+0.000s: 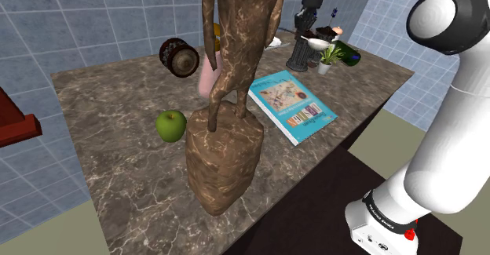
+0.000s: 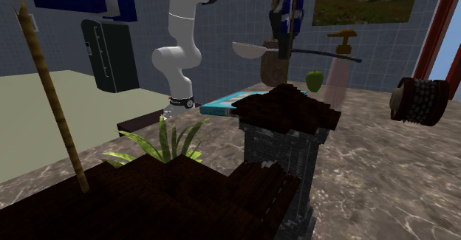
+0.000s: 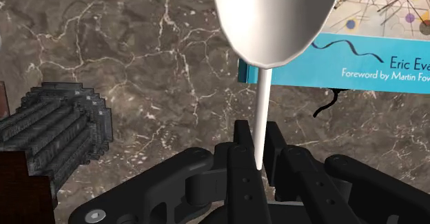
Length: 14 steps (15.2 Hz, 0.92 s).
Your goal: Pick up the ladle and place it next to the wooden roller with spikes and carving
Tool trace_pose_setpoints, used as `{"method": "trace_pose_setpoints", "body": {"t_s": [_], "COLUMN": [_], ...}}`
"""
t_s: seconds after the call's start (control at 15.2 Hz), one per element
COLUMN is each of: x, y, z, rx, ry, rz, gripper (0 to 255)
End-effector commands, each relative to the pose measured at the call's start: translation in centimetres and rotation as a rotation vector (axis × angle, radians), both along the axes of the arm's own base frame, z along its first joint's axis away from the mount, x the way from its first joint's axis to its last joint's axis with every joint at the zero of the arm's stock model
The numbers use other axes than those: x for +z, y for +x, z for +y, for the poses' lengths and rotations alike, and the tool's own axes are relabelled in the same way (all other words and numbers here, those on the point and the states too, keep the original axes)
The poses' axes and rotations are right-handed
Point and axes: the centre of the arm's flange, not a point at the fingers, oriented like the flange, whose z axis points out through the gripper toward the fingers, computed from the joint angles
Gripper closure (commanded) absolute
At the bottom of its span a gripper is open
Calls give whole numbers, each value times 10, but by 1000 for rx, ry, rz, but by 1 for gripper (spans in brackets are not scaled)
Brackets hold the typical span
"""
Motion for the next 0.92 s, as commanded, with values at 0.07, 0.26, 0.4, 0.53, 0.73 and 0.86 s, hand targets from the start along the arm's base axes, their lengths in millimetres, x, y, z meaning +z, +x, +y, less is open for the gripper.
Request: {"method": "trace_pose_setpoints", "body": {"t_s": [0.07,0.26,0.4,0.53,0.73,0.86], "x": [1,1,1,1,1,1], "y": [17,35,48,60,78,90], "z": [35,71,94,117,152,176], "rx": [-1,-1,-1,-1,-1,-1], "ry": [0,0,0,0,0,0], "rz": [0,0,0,0,0,0], "gripper": [255,255,255,255,255,255]}}
